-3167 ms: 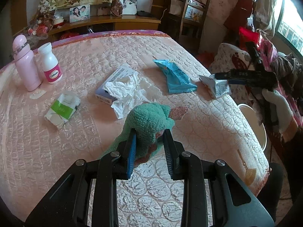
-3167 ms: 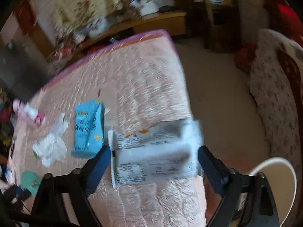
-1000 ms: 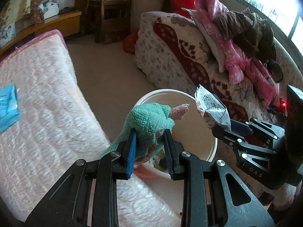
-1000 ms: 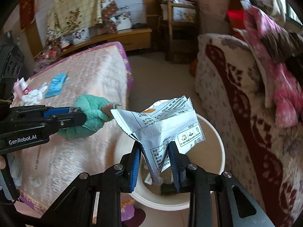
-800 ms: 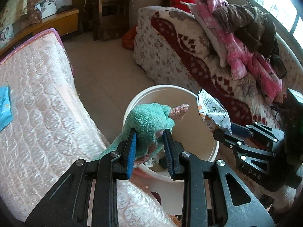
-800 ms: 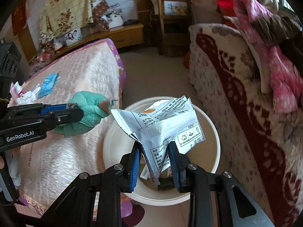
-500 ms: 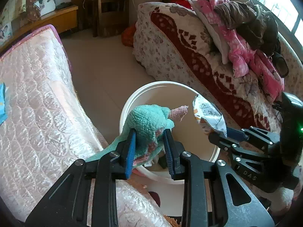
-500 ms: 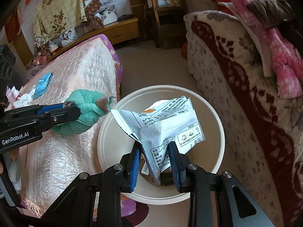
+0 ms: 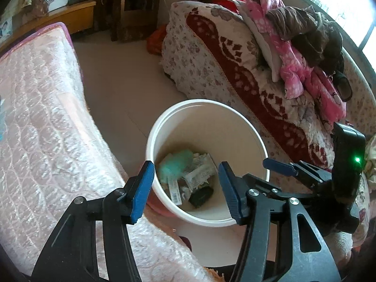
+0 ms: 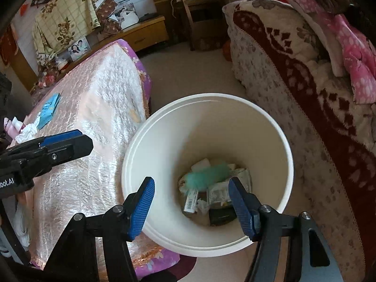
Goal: Collect trash
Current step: 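Carry the towel and packet over the white bucket and open both tools, then move both empty tools back over the remaining trash on the bed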
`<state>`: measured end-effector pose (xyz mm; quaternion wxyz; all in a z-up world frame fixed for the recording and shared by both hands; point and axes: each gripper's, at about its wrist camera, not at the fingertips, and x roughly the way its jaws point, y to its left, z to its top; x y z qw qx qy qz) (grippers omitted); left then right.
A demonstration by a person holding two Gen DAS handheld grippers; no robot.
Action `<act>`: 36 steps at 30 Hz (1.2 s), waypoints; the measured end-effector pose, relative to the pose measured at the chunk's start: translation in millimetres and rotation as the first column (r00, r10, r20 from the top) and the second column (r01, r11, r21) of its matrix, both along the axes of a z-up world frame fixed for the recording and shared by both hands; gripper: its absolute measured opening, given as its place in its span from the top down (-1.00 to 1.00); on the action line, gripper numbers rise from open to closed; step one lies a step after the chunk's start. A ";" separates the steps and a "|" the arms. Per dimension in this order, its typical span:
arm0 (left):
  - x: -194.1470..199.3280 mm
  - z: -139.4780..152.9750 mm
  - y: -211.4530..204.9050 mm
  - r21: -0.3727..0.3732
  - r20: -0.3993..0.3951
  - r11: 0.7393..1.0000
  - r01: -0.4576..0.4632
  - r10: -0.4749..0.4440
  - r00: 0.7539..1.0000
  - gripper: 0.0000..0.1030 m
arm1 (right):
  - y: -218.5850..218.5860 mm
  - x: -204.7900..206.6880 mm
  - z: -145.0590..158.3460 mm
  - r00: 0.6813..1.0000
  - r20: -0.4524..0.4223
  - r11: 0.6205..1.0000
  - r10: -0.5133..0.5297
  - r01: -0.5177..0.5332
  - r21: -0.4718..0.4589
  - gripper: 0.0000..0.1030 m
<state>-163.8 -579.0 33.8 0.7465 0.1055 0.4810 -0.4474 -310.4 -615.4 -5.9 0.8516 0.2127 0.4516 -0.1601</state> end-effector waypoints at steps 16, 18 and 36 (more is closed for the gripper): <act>25.5 23.5 84.3 -0.007 0.138 0.985 -0.170 0.169 0.976 -0.07 | 44.2 30.7 28.9 0.998 0.002 0.997 0.068 -0.068 -0.038 -0.22; 31.6 26.3 99.2 -0.007 0.156 0.980 -0.198 0.196 0.968 -0.07 | 54.8 38.7 36.9 0.996 0.009 0.995 0.088 -0.088 -0.049 -0.22; 73.8 35.0 245.5 -0.007 0.217 0.894 -0.448 0.438 0.872 -0.07 | 171.0 130.9 77.3 0.960 0.074 0.962 0.271 -0.267 -0.059 -0.44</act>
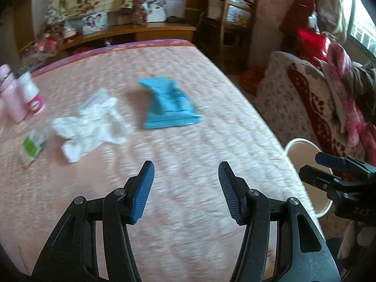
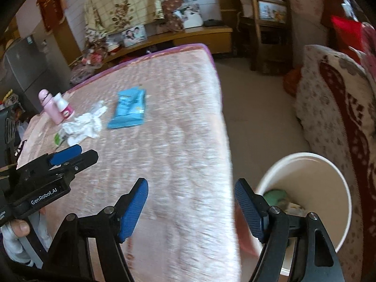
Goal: Collect trash
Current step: 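Move both empty tools back over the remaining trash on the bed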
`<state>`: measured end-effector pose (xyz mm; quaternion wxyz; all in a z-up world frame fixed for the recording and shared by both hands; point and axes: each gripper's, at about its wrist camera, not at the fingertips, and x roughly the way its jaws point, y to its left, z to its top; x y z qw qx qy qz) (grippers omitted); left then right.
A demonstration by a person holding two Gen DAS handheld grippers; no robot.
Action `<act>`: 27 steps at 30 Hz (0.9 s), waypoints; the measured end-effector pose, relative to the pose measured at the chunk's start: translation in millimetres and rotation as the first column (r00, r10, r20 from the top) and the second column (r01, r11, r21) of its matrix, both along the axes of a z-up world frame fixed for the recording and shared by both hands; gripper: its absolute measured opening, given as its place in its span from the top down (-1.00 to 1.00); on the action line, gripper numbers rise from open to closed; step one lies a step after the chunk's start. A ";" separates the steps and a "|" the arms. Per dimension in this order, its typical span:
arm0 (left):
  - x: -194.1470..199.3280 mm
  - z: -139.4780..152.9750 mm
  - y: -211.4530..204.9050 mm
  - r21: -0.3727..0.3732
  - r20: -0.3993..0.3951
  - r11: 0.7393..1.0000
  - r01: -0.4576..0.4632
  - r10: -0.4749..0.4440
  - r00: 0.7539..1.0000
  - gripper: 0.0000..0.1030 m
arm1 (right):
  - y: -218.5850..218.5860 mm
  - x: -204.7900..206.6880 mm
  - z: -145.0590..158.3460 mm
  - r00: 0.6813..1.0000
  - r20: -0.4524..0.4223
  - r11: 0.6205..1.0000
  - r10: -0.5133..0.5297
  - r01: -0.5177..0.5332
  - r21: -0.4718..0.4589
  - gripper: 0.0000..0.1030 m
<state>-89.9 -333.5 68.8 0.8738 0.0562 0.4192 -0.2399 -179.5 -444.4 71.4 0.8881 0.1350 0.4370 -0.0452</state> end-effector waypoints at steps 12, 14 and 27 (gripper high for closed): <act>18.1 -0.6 101.5 0.013 0.000 0.989 -0.146 0.146 0.989 -0.07 | 75.1 41.9 -18.7 0.993 -0.040 0.993 0.111 -0.110 0.037 -0.44; 22.8 -2.3 118.2 0.020 -0.001 0.986 -0.165 0.165 0.986 -0.07 | 83.4 47.5 -21.7 0.991 -0.048 0.992 0.124 -0.121 0.046 -0.44; 67.9 -10.7 216.8 0.004 -0.040 0.968 -0.251 0.251 0.967 -0.08 | 142.6 112.3 -34.0 0.975 -0.074 0.971 0.210 -0.199 0.136 -0.48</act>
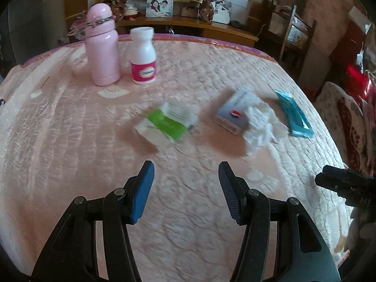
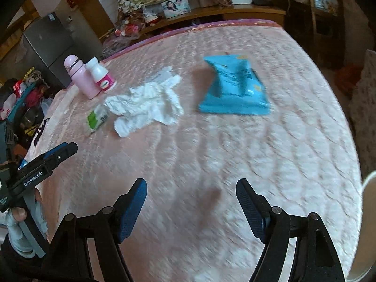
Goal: Collect trash
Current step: 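Move both empty tools back over the remaining trash on the bed, then grasp the green-and-white tissue pack with the left tool while the right tool grasps white tissues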
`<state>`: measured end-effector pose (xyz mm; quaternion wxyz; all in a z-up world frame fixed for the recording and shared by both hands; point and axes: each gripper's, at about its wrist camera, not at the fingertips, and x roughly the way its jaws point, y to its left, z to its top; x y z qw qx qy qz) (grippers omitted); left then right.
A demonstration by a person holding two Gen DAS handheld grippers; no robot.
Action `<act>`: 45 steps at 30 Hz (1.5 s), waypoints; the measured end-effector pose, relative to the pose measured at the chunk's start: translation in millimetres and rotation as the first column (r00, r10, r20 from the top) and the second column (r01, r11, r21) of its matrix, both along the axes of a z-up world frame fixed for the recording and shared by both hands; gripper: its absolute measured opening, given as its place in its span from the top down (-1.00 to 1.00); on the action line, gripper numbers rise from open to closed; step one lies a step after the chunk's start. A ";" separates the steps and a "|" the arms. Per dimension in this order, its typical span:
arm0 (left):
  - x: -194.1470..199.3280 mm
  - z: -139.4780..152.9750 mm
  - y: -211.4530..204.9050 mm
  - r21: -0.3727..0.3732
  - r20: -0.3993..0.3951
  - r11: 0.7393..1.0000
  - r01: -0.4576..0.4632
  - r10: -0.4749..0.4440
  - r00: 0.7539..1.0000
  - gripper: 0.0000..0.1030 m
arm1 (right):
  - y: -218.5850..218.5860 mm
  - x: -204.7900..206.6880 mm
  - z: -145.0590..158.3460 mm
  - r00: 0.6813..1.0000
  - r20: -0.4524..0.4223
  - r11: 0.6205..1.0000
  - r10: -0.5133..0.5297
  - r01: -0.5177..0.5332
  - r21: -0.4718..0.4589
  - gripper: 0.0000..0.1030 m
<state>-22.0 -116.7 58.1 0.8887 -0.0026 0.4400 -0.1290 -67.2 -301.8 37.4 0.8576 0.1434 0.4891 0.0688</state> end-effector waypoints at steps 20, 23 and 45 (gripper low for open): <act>85.6 -4.4 48.6 -0.007 -0.008 0.991 -0.134 0.134 0.991 -0.15 | 51.8 81.4 14.7 0.997 0.069 0.999 0.033 -0.034 0.013 -0.58; 95.4 -11.9 53.4 -0.020 -0.042 0.987 -0.161 0.160 0.986 -0.15 | 56.1 90.4 21.5 0.995 0.099 1.000 0.027 -0.025 -0.017 -0.59; 80.2 -27.6 11.9 -0.082 -0.119 0.996 -0.021 0.012 0.993 -0.15 | 26.6 35.6 1.3 0.955 -0.019 0.941 0.295 -0.294 -0.168 0.62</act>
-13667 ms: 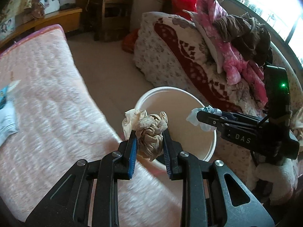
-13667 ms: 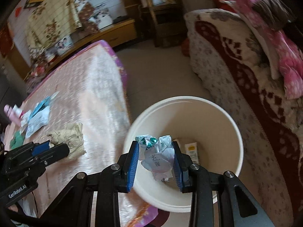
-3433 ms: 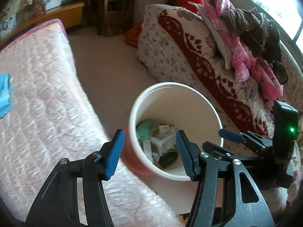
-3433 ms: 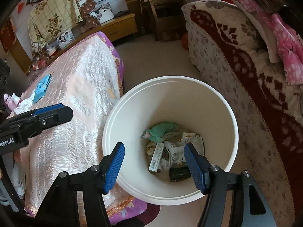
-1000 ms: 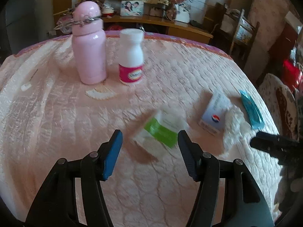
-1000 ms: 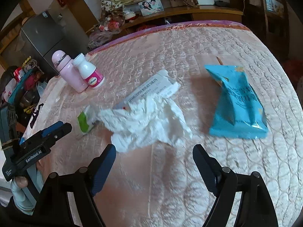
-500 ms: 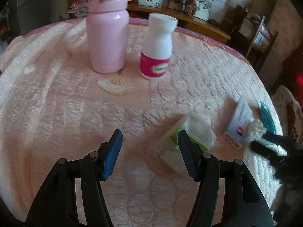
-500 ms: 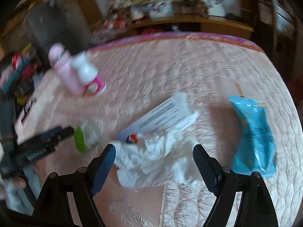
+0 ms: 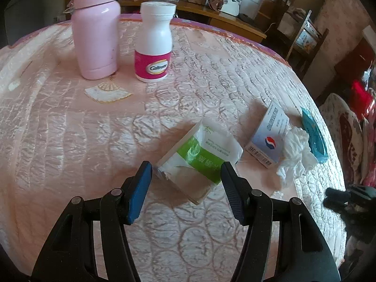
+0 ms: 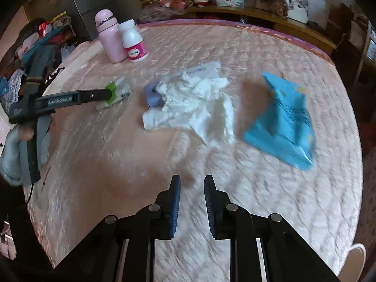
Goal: Collect trash
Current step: 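Grasp the green-and-white tissue pack with the left tool while the right tool grasps white tissues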
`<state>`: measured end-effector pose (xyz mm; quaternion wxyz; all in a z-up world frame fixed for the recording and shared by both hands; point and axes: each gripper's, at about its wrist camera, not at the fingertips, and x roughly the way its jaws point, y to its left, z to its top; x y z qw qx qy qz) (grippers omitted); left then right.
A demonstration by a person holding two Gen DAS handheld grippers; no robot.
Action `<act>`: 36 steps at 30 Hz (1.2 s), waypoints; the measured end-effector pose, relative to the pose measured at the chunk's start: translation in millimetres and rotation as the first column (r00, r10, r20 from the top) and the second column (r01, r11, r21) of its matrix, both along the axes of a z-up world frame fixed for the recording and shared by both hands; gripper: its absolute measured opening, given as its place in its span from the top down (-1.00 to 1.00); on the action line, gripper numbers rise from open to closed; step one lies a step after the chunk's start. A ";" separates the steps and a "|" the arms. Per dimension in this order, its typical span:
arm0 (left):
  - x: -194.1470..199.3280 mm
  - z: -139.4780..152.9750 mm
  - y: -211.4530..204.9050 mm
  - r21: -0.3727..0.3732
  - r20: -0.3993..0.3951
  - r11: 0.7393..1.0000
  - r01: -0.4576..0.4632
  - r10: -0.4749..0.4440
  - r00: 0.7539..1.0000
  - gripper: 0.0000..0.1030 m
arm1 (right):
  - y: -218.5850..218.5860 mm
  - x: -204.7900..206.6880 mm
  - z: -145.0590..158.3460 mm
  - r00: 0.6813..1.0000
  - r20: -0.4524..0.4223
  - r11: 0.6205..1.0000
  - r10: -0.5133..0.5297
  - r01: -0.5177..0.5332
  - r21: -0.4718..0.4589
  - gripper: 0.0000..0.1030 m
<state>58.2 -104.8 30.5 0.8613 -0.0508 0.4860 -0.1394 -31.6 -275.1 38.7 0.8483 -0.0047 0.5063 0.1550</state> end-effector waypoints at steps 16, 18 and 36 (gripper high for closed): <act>-1.2 -2.7 -32.5 0.060 0.004 0.994 0.090 -0.091 0.996 -0.15 | 21.7 88.3 -13.1 0.987 0.090 0.990 -0.136 0.132 0.043 -0.37; 2.4 -5.2 -35.2 0.064 -0.003 0.993 0.098 -0.098 0.995 -0.15 | 24.0 91.1 -19.3 0.989 0.085 0.991 -0.125 0.121 0.050 -0.28; -55.9 14.2 -34.5 -0.051 -0.013 0.993 0.110 -0.111 0.994 0.81 | -10.8 2.5 17.3 0.982 0.149 0.968 -0.119 0.081 0.236 0.72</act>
